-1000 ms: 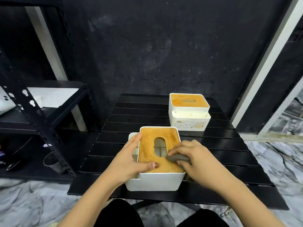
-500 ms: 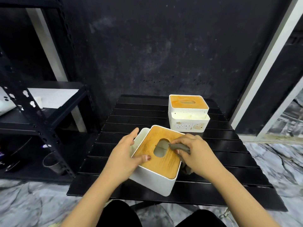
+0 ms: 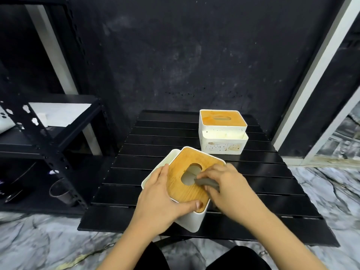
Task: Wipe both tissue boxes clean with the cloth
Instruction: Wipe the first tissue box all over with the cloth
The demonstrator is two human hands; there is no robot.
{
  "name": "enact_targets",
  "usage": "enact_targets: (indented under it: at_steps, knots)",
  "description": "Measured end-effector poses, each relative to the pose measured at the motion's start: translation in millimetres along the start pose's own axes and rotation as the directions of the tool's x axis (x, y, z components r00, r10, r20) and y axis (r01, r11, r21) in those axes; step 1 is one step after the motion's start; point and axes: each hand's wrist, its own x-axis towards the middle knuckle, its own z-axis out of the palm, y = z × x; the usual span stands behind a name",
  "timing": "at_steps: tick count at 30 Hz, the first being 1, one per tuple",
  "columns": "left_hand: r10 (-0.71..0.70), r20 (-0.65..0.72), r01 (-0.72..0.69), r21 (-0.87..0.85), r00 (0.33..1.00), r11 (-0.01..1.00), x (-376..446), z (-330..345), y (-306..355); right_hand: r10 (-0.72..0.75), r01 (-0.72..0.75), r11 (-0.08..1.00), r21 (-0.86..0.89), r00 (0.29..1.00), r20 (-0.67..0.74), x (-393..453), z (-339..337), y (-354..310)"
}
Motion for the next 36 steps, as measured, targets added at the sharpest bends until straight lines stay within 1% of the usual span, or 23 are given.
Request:
enact_targets:
  at_steps: [1,4,5,6,8,10,11,16,17,19,21,23,24,26,28,31,33,36]
  knots:
    - [-0.002,0.007,0.002,-0.005,1.0,1.0,1,0,-1,0.024,-0.024,1.0,-0.002,1.0,0.003,6,-2,6]
    - [0.001,0.006,-0.001,-0.004,1.0,1.0,3,0,-2,0.097,-0.097,0.995,0.017,0.993,-0.066,23,-7,20]
    - [0.002,0.005,-0.002,-0.011,1.0,1.0,3,0,-2,0.103,-0.103,0.995,0.0,0.992,-0.07,26,-7,20]
    - [0.001,0.01,0.0,-0.015,1.0,1.0,4,0,-2,0.093,-0.094,0.995,-0.025,0.994,-0.059,24,-6,18]
    - [0.003,0.019,-0.003,-0.016,1.0,1.0,5,0,-3,0.026,-0.028,0.998,-0.056,0.999,-0.033,14,-1,11]
    - [0.009,0.028,-0.009,-0.022,1.0,1.0,6,-1,-3,-0.045,0.045,0.999,-0.01,0.998,-0.038,1,3,4]
    - [0.012,0.033,-0.011,-0.023,0.999,1.0,6,-1,-3,-0.053,0.054,0.998,0.019,0.998,-0.043,-1,3,4]
    - [0.019,0.053,-0.019,-0.016,0.998,1.0,6,-3,-2,0.094,-0.091,0.995,0.044,0.992,-0.086,22,-4,24]
    - [0.018,0.05,-0.017,-0.017,0.999,1.0,6,-3,-3,0.105,-0.102,0.994,0.039,0.99,-0.093,25,-5,26]
    - [0.015,0.047,-0.014,-0.024,0.999,1.0,6,-4,-3,0.073,-0.073,0.997,0.006,0.995,-0.068,23,-6,22]
    - [0.013,0.053,-0.011,-0.038,0.999,0.999,7,-4,-4,-0.019,0.018,1.0,-0.009,0.999,-0.034,10,-2,13]
    - [0.014,0.066,-0.011,-0.055,0.998,0.998,8,-5,-4,-0.113,0.114,0.993,0.017,0.993,-0.031,-3,2,7]
    - [0.018,0.078,-0.013,-0.059,0.997,0.998,8,-6,-3,-0.126,0.127,0.991,0.031,0.991,-0.034,-6,2,7]
    - [0.033,0.106,-0.027,-0.058,0.994,0.998,10,-8,-3,-0.09,0.091,0.996,0.023,0.995,-0.04,1,1,14]
    - [0.045,0.132,-0.038,-0.056,0.99,0.998,11,-10,-2,-0.029,0.028,0.999,-0.022,0.999,-0.023,15,-5,25]
    - [0.061,0.168,-0.049,-0.076,0.984,0.996,17,-13,-4,0.031,-0.031,0.999,-0.028,0.999,0.031,34,-17,41]
    - [0.068,0.205,-0.048,-0.099,0.976,0.994,23,-17,-6,0.016,-0.017,1.0,0.024,0.998,0.064,37,-21,43]
    - [0.071,0.277,-0.04,-0.116,0.958,0.992,33,-29,-9,-0.005,0.0,0.997,0.081,0.998,0.064,28,-22,41]
